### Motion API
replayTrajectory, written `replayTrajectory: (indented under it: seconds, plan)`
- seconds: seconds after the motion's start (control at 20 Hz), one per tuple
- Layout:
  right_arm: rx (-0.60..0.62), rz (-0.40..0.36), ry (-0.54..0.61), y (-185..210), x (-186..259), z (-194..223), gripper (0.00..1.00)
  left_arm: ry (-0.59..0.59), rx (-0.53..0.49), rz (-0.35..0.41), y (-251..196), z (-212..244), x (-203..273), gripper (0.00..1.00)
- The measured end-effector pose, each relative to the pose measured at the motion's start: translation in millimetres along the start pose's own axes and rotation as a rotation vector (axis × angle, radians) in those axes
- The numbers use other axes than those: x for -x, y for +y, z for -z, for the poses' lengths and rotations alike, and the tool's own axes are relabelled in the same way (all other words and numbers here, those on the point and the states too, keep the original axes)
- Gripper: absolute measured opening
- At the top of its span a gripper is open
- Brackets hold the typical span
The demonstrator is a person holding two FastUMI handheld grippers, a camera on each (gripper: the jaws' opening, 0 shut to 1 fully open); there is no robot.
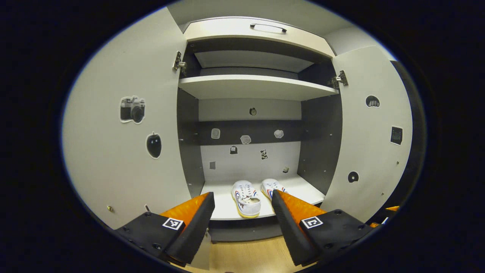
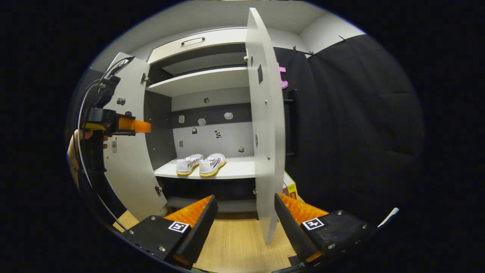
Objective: Grab one shoe with the right hand and put it into the shoe cabinet, grab the other shoe with the left hand and put it into the shoe cabinet; then close the right door with the right hand and the left door with the left hand.
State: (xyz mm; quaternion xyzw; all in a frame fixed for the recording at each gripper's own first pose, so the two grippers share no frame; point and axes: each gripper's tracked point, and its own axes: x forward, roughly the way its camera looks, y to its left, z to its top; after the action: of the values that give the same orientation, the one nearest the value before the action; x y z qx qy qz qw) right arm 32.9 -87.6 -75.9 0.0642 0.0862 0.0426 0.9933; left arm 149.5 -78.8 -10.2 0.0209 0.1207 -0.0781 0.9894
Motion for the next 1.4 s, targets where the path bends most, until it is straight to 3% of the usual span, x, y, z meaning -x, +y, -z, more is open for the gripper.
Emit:
replayTrajectory:
  seconds: [0.4,0.65,0.95,1.2,1.4]
  plan:
    - [-0.025,0.151,-0.014,-102.4,-3.2,-5.6,0.93,-0.053,0.035,-0.034,9.5,-2.0,69.3,0.97]
    - [0.000,0.191,0.013,-138.0,-35.0,3.9,0.93,-0.087,0.035,-0.061,18.7,-7.7,104.7,0.97]
    - [0.031,0.134,-0.008,-132.6,-74.8,-1.0,0.93,-0.105,0.027,-0.127,43.6,-10.3,139.2,0.96]
    - [0.060,0.095,-0.020,-118.9,-83.5,-1.4,0.93,-0.115,0.027,-0.154,58.3,-13.4,158.4,0.96]
    - [0.102,0.107,-0.030,-118.0,-82.7,-5.4,0.92,-0.137,0.032,-0.169,69.9,-16.9,168.1,0.97]
